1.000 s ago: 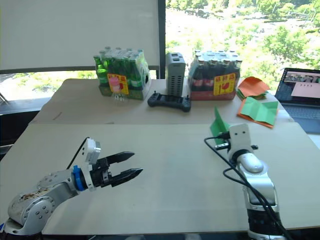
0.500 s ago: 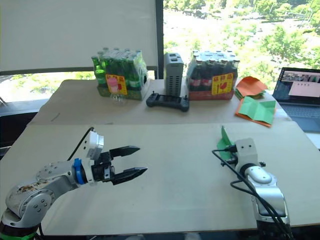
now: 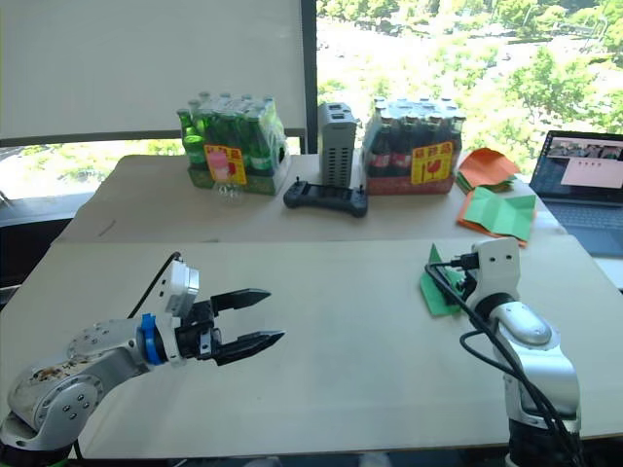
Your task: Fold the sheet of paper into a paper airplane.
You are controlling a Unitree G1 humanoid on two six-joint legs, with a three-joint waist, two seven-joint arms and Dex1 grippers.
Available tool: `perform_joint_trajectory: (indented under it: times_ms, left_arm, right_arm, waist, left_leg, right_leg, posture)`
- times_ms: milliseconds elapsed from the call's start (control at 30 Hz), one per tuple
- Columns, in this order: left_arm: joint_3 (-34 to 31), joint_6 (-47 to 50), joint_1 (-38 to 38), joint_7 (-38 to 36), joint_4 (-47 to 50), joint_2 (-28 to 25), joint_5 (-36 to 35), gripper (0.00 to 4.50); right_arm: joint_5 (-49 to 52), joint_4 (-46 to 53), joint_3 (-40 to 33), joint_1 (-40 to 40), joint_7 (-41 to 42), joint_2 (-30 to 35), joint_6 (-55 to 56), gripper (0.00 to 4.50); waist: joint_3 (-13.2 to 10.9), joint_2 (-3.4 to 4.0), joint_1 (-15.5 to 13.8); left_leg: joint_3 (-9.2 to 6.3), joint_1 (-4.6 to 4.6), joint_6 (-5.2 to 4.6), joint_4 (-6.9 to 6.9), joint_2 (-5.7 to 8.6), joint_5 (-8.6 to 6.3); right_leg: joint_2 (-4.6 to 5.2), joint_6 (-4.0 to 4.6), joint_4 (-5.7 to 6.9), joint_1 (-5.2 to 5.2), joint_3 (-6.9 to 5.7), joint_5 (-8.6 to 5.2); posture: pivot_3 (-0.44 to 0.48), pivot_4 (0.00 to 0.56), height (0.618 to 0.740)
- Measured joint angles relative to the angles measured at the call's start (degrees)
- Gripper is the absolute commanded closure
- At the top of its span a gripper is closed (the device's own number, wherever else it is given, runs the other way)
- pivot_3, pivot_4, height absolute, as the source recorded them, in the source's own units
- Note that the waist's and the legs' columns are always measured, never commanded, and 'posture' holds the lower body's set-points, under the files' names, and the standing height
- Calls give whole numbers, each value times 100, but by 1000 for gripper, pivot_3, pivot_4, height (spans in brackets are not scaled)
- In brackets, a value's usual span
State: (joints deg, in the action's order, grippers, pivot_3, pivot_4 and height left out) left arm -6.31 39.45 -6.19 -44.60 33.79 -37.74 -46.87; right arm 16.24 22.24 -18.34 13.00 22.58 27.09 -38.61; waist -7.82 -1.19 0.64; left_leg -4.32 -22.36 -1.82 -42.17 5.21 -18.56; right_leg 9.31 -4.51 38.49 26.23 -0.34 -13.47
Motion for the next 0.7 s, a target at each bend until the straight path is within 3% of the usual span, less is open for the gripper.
perform_joint_trajectory:
  times_ms: [167, 400, 700]
  left_arm:
    - [-424, -456, 355, 426, -382, 175, 544, 0]
    - [-902, -1300, 727, 1273, -1388, 702, 1523, 0]
    - [-903, -1410, 957, 1302, -1198, 844, 1525, 0]
  right_arm:
    - [614, 729, 565, -510, 971, 120, 331, 21]
    - [226, 329, 1393, -1040, 1086, -183, 1204, 21]
    - [81, -300, 1511, -927, 1059, -236, 1653, 21]
  waist:
    - [0, 0, -2]
    - [0, -1, -45]
    - [0, -1, -67]
  left_leg:
    - [-2, 3, -1, 0, -4, 0]
    - [-1, 2, -1, -2, 1, -1]
    - [-3, 1, -2, -9, 2, -2]
  right_leg:
    - [-2, 0, -5, -6, -3, 0]
    - [2, 0, -3, -1, -2, 0]
    - [3, 0, 3, -2, -3, 0]
  posture:
    - [0, 150, 678]
    - [0, 150, 678]
    - [0, 150, 678]
